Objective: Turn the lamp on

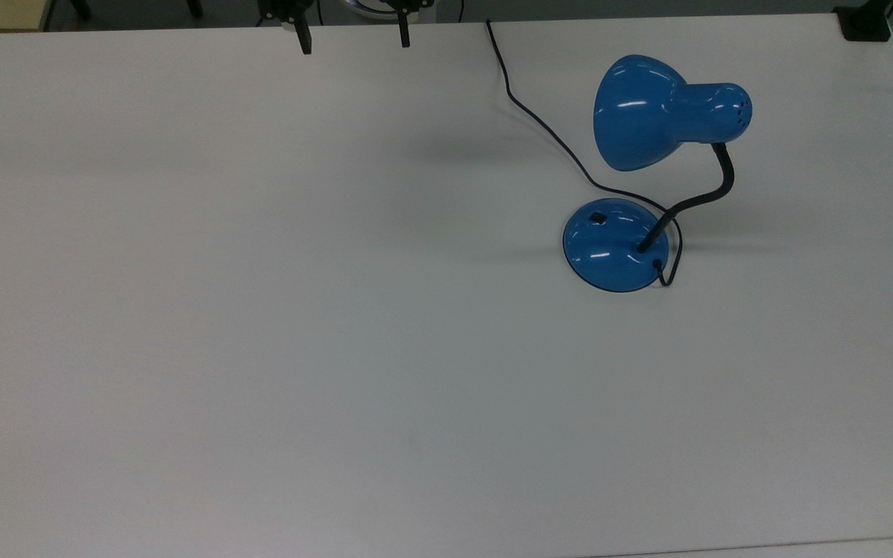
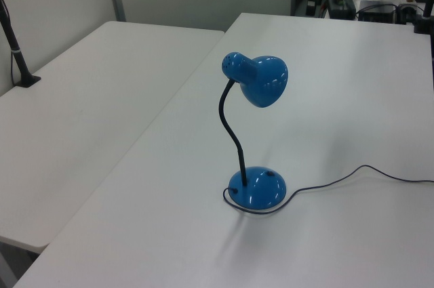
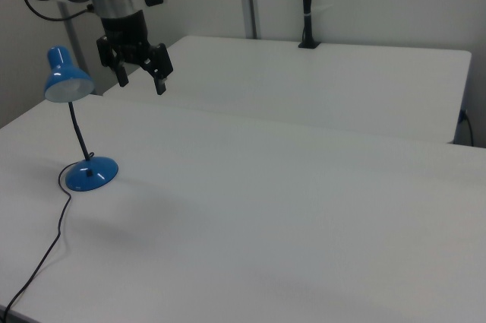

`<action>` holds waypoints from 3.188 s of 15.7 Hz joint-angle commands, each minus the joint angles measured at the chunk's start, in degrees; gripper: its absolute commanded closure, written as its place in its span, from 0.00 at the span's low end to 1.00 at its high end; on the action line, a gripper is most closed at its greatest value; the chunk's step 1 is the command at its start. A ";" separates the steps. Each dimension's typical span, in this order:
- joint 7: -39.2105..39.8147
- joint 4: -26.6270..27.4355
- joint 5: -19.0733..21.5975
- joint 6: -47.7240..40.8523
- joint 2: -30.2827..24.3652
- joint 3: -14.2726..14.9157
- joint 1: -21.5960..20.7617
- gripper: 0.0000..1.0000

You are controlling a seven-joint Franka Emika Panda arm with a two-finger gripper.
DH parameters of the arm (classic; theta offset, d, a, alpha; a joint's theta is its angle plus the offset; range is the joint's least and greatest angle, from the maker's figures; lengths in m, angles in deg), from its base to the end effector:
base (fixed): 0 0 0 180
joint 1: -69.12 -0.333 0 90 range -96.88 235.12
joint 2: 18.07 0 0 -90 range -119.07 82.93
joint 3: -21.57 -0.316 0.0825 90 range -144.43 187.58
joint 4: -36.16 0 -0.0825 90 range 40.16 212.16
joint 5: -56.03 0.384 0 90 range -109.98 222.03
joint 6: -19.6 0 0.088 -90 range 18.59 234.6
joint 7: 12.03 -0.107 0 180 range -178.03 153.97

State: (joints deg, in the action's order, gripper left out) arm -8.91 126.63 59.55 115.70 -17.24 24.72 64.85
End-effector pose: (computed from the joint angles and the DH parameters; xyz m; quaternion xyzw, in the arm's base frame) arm 0.5693 0.0173 0.6225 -0.9981 -0.0350 -0.0424 0.0295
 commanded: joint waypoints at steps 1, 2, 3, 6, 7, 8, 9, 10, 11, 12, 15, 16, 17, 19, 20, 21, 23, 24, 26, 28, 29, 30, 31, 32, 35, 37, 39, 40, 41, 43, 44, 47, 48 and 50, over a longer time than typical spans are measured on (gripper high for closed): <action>1.02 1.11 -0.09 -0.74 -1.27 0.37 -0.30 0.00; 1.01 1.20 -0.09 -0.74 -1.27 0.37 -0.30 0.00; 1.01 1.20 -0.09 -0.74 -1.27 0.37 -0.30 0.00; 1.01 1.20 -0.09 -0.74 -1.27 0.37 -0.30 0.00; 0.93 1.20 -0.09 -0.74 -1.27 0.37 -0.21 0.00; 0.93 1.11 -0.09 -0.83 -1.27 0.37 -0.21 0.00; 0.93 1.11 -0.09 -0.83 -1.36 0.37 -0.21 0.00; 0.93 1.11 -0.09 -0.83 -1.36 0.37 -0.21 0.00; 0.75 1.11 -0.09 -0.83 -1.36 0.37 -0.21 0.00; 0.66 1.11 -0.09 -0.83 -1.36 0.37 -0.21 0.00; 1.36 1.20 -0.09 -0.83 -1.36 0.37 -0.12 0.00; 1.89 1.29 -0.09 -0.83 -1.36 0.45 -0.12 0.00; 4.16 1.38 -0.09 -1.35 -1.45 0.45 -0.12 0.00; 14.93 1.73 -0.09 -3.98 -1.18 0.45 -0.21 0.00; 19.69 1.90 -0.18 -5.48 -1.18 0.37 -0.21 0.00; 21.13 1.90 -0.53 -7.06 -1.27 -0.07 -0.30 0.00; 21.67 1.99 -2.37 -9.09 -1.27 -0.60 -0.73 0.00; 21.76 2.43 -2.47 -10.23 -1.36 -1.04 -0.82 0.00; 21.84 4.97 -2.38 -10.76 -1.80 -1.30 -0.65 0.08; 20.89 6.47 -1.07 -10.85 -1.97 -1.30 -0.65 0.41; 20.18 7.78 0.42 -10.85 -2.06 -1.30 -0.74 0.63; 18.78 9.45 1.83 -10.68 -2.32 -1.30 -0.65 0.81; 17.12 10.94 2.62 -10.33 -2.50 -1.39 -0.82 0.99; 15.36 12.00 3.15 -10.15 -2.50 -1.65 -0.91 1.00; 9.04 17.79 7.72 -3.32 -2.50 -2.10 -1.00 1.00; 4.03 21.22 9.83 2.21 -2.50 -2.97 -1.00 1.00; 0.15 25.00 12.20 8.80 -2.50 -4.20 -0.91 1.00; -1.08 26.59 13.60 11.88 -2.50 -4.73 -1.00 1.00; -2.31 28.08 14.57 14.96 -2.41 -6.04 -1.00 1.00; -4.60 30.63 16.33 20.50 -2.24 -8.06 -1.00 1.00; -5.83 31.43 17.39 22.96 -1.89 -8.94 -1.09 1.00; -8.65 32.23 22.65 29.29 0.65 -10.97 -1.09 1.00; -9.61 32.14 24.76 31.05 1.62 -11.06 -1.18 1.00; -10.14 32.14 26.88 34.31 3.03 -11.15 -2.92 1.00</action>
State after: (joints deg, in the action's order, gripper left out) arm -16.88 158.17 82.83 144.87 -16.01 13.56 63.93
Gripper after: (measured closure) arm 0.991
